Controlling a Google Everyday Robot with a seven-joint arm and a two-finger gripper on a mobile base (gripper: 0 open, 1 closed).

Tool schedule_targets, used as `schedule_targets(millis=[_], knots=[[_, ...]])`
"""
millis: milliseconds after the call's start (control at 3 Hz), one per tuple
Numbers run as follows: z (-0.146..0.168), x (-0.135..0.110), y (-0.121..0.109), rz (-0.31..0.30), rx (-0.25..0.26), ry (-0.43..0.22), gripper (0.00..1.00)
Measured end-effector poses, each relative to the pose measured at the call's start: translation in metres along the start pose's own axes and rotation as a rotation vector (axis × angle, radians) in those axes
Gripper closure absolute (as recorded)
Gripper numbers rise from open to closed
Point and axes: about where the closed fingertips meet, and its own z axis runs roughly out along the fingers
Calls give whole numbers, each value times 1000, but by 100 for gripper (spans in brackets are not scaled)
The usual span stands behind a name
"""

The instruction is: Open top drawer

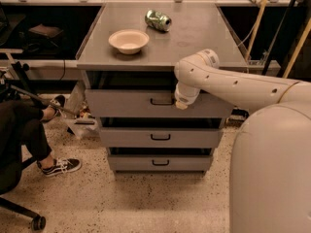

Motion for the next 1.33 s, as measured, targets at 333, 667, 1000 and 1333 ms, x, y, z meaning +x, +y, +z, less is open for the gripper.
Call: schedule_targets(millis=[333,667,1000,1333], knots=[[-2,1,-2,0,0,0,100],[-21,7,6,2,-8,29,100],[-21,7,6,2,-8,29,100],[-23,12,14,-18,-12,24,100]])
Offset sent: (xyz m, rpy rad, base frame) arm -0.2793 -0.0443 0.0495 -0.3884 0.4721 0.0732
